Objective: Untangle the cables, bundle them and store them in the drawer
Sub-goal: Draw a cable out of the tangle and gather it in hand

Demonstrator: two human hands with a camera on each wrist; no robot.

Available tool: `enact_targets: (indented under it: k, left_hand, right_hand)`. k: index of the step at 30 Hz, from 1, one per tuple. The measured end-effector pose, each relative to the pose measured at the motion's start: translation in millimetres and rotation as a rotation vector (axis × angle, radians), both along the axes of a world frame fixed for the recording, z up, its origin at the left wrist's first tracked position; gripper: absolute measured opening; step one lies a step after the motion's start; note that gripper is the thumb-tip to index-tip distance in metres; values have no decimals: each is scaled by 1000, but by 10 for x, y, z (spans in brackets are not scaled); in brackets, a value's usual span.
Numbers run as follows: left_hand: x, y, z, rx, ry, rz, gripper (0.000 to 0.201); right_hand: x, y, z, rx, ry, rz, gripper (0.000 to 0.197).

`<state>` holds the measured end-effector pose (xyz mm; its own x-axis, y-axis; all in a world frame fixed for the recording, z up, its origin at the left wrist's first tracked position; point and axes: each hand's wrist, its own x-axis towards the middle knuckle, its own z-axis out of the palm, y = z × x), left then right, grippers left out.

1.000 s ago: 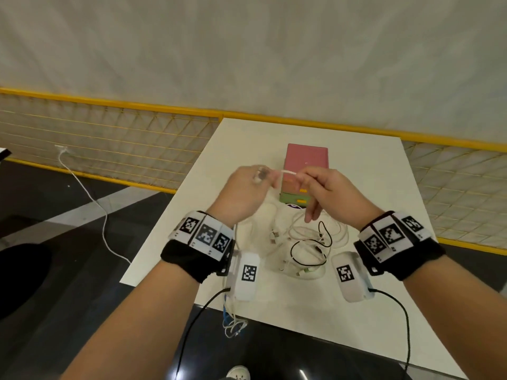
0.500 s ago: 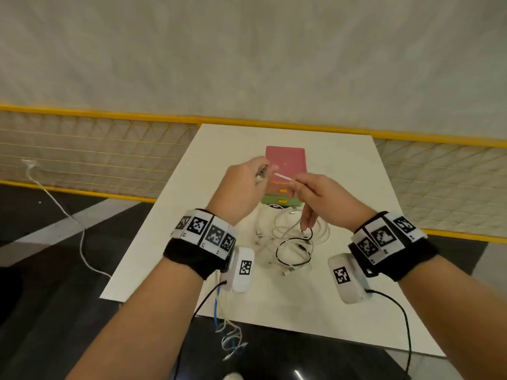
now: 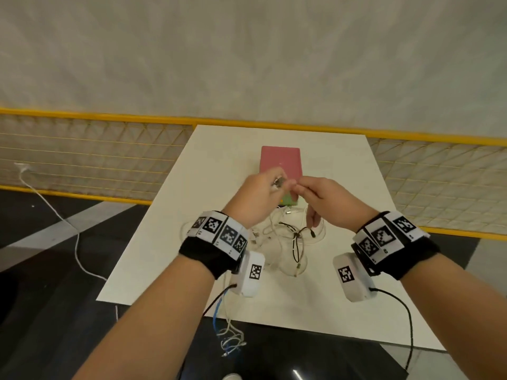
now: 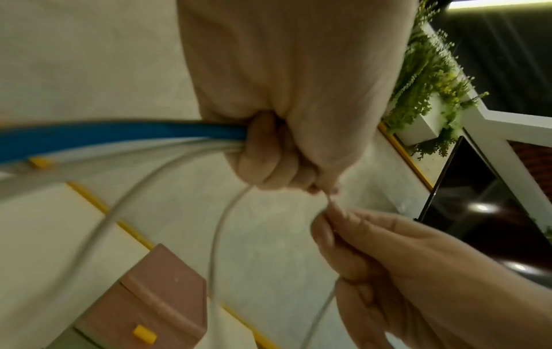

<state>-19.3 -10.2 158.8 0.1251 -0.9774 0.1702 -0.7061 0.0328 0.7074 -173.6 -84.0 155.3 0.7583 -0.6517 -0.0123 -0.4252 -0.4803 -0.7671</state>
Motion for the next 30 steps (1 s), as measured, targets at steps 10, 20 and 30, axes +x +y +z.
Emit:
enact_targets:
  k: [10,20,30]
  left_hand:
    - [450,25,213,-345,143,458,30]
    - [198,-36,145,-328,118,239,17]
    - [194,150,106,-91,48,-76,16]
  right_hand:
    - [-250,-185,-171,-39,4,-135,31]
    - [-174,-243,106,-212,-45,-59,26]
    - [-296,207,280,-43,-4,-13,16]
